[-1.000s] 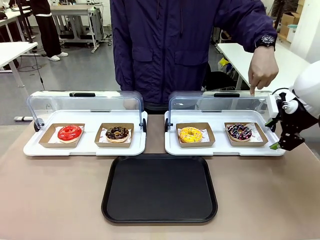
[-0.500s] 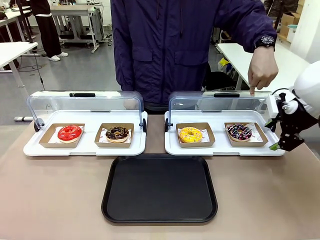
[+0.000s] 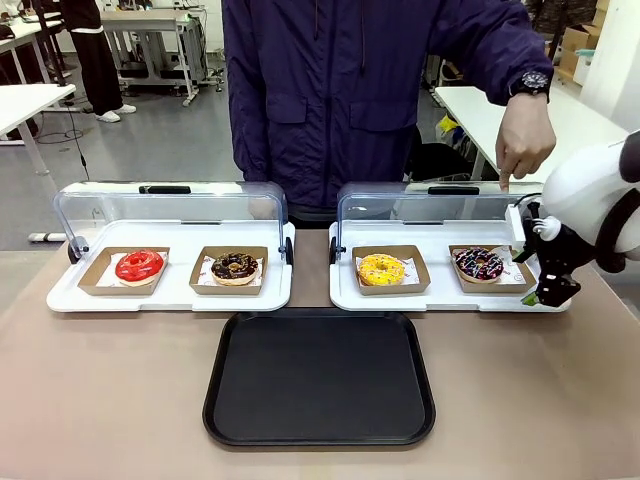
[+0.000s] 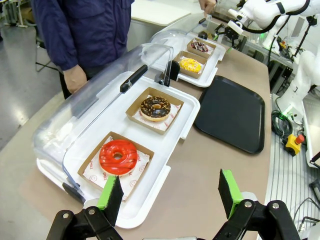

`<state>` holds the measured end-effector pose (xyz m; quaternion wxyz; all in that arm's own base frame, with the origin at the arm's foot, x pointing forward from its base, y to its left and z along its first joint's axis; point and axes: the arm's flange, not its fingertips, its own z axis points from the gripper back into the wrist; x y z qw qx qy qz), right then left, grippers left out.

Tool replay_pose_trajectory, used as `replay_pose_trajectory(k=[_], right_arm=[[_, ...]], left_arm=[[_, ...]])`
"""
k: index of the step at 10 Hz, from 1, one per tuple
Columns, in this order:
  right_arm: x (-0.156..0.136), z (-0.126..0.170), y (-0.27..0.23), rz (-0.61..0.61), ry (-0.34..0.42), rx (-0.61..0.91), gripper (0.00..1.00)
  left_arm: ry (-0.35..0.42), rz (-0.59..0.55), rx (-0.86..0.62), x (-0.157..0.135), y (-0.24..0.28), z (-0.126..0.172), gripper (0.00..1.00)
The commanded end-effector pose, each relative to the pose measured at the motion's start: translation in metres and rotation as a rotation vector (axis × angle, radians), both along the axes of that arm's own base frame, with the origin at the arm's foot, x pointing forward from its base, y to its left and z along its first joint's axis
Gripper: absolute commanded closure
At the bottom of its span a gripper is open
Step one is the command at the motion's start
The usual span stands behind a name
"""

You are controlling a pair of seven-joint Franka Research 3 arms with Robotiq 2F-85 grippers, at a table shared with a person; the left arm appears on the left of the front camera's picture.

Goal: Move the fourth donut from the left to the tray.
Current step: Pick up the Paper togo box containing the Donut indicated by the person and place it on the Handle tray.

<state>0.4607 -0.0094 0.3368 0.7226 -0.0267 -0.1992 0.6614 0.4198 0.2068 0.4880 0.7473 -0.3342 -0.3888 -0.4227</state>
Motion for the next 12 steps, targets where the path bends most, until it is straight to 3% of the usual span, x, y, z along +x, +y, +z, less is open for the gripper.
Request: replay_pose_trajectory(k=[1, 12], right_arm=[[0.016, -0.004, -0.002, 0.012, -0.047, -0.065, 0.0], [0.052, -0.029, -0.009, 0.006, -0.034, -0.132, 0.0]], left_arm=[[-0.004, -0.006, -0.007, -0.001, -0.001, 0.002, 0.0], [-0.004, -0.006, -0.007, -0.001, -0.001, 0.002, 0.0]])
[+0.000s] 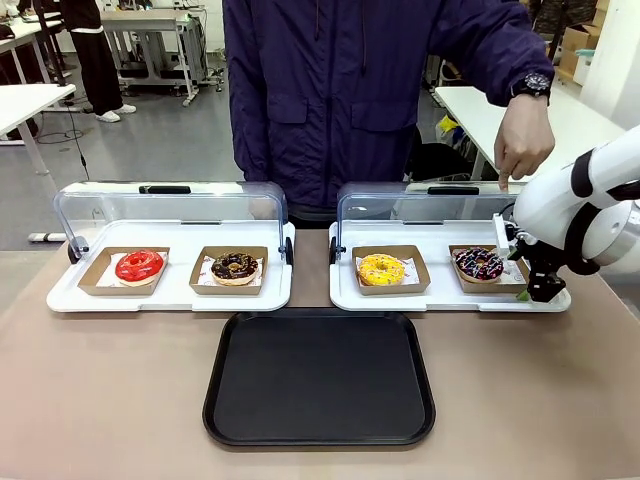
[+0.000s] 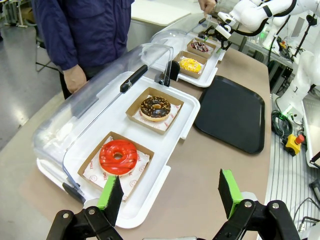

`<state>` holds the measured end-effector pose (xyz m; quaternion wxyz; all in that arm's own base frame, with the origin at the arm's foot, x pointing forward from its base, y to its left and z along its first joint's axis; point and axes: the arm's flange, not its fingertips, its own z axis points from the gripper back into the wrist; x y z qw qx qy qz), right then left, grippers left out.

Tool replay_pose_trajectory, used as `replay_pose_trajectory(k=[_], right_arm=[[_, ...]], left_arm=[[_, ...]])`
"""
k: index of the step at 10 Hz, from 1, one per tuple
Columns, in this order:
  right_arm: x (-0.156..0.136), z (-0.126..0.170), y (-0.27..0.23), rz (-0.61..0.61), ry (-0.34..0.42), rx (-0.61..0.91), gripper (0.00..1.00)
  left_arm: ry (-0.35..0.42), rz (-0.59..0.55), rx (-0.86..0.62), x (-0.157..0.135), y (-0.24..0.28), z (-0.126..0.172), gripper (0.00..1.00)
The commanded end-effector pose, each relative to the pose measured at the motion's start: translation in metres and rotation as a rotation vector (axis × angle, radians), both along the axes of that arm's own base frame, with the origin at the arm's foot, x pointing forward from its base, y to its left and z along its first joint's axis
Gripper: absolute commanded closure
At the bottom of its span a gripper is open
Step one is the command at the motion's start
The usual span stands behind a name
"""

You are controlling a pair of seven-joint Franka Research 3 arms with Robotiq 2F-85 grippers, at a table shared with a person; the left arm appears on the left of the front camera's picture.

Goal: Move the fourth donut from the left to the tray.
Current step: Pick up the Paper togo box containing the Donut indicated by the person and place it on the Handle tray.

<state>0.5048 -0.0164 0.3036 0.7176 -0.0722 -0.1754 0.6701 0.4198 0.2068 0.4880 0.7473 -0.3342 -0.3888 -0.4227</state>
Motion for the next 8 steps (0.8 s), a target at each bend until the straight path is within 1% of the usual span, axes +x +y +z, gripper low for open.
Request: replay_pose_trajectory(k=[1, 2, 3, 4, 5, 7, 8], right_arm=[[0.0128, 0.0045, -0.0043, 0.004, -0.005, -0.036, 0.0], [0.0136, 0.0031, -0.0051, 0.0, 0.003, -0.038, 0.0], [0.015, 0.0033, -0.0057, -0.006, 0.008, -0.036, 0.57], [0.0143, 0.0027, -0.0053, -0.008, 0.016, -0.038, 0.58], [0.0157, 0.004, -0.0057, -0.01, 0.021, -0.039, 1.0], [0.0155, 0.0051, -0.0055, -0.012, 0.034, -0.04, 1.0], [0.0144, 0.0051, -0.0046, -0.011, 0.045, -0.04, 0.85]], left_arm=[[-0.004, -0.006, -0.007, -0.0008, -0.0011, 0.0015, 0.0], [-0.004, -0.006, -0.007, -0.0008, -0.0011, 0.0015, 0.0], [-0.004, -0.006, -0.007, -0.0008, -0.0011, 0.0015, 0.0], [-0.004, -0.006, -0.007, -0.0008, -0.0011, 0.0015, 0.0], [-0.004, -0.006, -0.007, -0.0008, -0.0011, 0.0015, 0.0], [-0.004, -0.006, -0.007, -0.0008, -0.0011, 0.0015, 0.0], [-0.004, -0.006, -0.007, -0.0008, -0.0011, 0.0015, 0.0]])
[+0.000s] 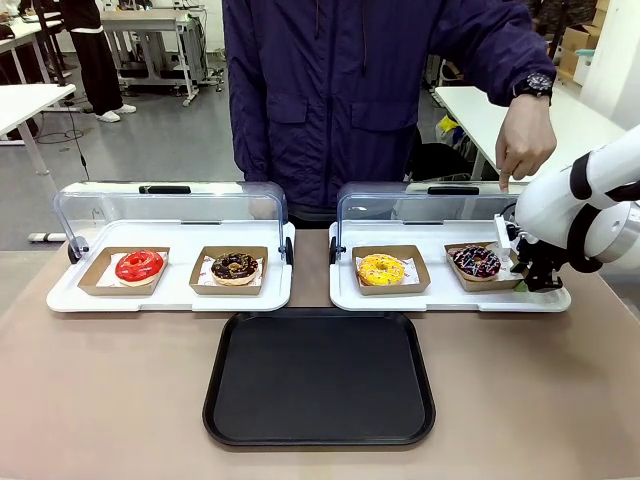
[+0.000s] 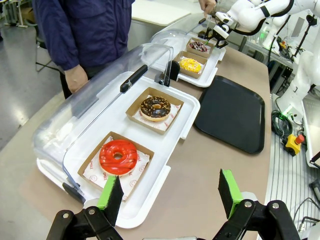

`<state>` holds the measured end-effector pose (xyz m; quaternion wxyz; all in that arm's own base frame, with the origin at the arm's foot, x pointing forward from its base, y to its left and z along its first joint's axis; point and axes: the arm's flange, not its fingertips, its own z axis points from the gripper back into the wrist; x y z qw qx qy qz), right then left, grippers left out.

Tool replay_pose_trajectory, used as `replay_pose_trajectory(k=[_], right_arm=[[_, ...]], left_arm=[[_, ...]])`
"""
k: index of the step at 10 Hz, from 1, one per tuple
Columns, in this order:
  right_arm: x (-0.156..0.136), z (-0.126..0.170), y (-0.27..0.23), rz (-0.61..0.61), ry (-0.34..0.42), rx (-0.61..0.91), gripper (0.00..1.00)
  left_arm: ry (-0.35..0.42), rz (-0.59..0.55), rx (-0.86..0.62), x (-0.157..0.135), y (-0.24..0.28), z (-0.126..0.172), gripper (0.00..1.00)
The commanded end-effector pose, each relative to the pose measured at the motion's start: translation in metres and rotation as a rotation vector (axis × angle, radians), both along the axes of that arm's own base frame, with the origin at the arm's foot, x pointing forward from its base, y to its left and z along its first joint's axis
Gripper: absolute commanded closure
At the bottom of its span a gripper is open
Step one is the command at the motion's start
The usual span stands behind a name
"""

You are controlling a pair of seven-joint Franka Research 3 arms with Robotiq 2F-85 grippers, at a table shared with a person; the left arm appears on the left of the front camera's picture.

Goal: Move the fourth donut from the left to the tray.
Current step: Pick up the Paper togo box containing the Donut indicated by the person and place it on the Handle tray.

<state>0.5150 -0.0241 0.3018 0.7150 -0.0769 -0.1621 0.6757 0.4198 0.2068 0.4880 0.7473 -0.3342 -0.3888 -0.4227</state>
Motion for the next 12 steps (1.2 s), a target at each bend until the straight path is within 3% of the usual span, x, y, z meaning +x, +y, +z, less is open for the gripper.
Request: replay_pose_trajectory(k=[1, 2, 7, 8, 9, 12], right_arm=[[0.005, 0.008, 0.003, -0.017, 0.04, -0.021, 0.94], [0.003, 0.009, 0.004, -0.011, 0.05, -0.024, 1.0], [0.006, 0.014, 0.003, 0.008, 0.053, -0.018, 1.0], [0.008, 0.015, 0.002, 0.031, 0.142, -0.01, 1.0], [0.001, 0.004, 0.003, 0.016, 0.05, -0.029, 1.0], [0.003, 0.005, 0.004, 0.023, 0.08, -0.018, 0.98]], left_arm=[[-0.004, -0.006, -0.007, -0.001, -0.001, 0.002, 0.0], [-0.004, -0.006, -0.007, -0.001, -0.001, 0.002, 0.0], [-0.004, -0.006, -0.007, -0.001, -0.001, 0.002, 0.0], [-0.004, -0.006, -0.007, -0.001, -0.001, 0.002, 0.0], [-0.004, -0.006, -0.007, -0.001, -0.001, 0.002, 0.0], [-0.004, -0.006, -0.007, -0.001, -0.001, 0.002, 0.0]])
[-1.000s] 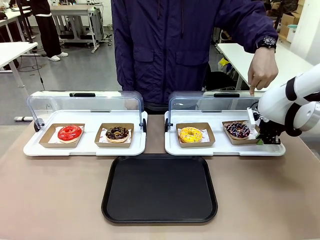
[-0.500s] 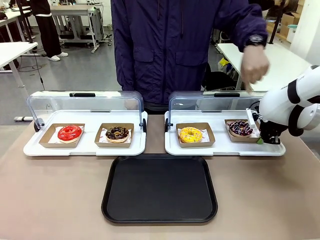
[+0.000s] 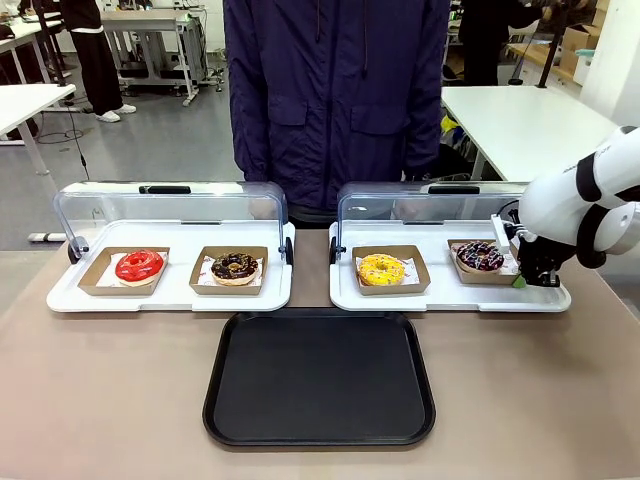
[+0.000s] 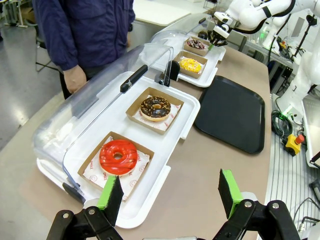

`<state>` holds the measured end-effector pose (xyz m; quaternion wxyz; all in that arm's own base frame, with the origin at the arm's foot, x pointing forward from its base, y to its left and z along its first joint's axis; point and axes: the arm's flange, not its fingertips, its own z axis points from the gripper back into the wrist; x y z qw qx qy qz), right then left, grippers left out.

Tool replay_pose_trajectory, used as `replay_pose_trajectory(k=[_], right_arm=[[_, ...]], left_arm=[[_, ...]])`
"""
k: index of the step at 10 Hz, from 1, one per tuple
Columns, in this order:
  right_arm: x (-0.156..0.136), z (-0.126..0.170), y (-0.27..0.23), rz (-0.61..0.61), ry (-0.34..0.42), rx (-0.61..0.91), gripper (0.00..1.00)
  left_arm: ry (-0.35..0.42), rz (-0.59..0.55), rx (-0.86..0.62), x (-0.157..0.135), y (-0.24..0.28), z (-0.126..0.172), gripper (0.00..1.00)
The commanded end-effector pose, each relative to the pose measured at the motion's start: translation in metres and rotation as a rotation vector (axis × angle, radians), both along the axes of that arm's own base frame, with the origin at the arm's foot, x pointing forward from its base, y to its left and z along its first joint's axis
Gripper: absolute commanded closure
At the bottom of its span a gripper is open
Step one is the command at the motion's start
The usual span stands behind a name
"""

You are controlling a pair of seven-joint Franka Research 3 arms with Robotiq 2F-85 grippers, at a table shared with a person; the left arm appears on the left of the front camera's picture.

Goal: Move the fourth donut from the left to the tray.
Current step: Pick up the Paper togo box containing the Donut indicated by the person and place it on the Handle tray.

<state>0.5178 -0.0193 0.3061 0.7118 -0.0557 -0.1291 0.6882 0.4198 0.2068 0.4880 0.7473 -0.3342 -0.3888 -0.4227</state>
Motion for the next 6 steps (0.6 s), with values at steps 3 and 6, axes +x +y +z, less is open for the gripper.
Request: replay_pose_trajectory(k=[3, 6], right_arm=[[-0.023, 0.046, 0.027, -0.059, -0.038, 0.018, 0.98], [-0.052, 0.083, 0.049, -0.134, -0.035, 0.033, 0.98]], left_arm=[[-0.004, -0.006, -0.007, -0.001, -0.001, 0.002, 0.0], [-0.004, -0.006, -0.007, -0.001, -0.001, 0.002, 0.0]])
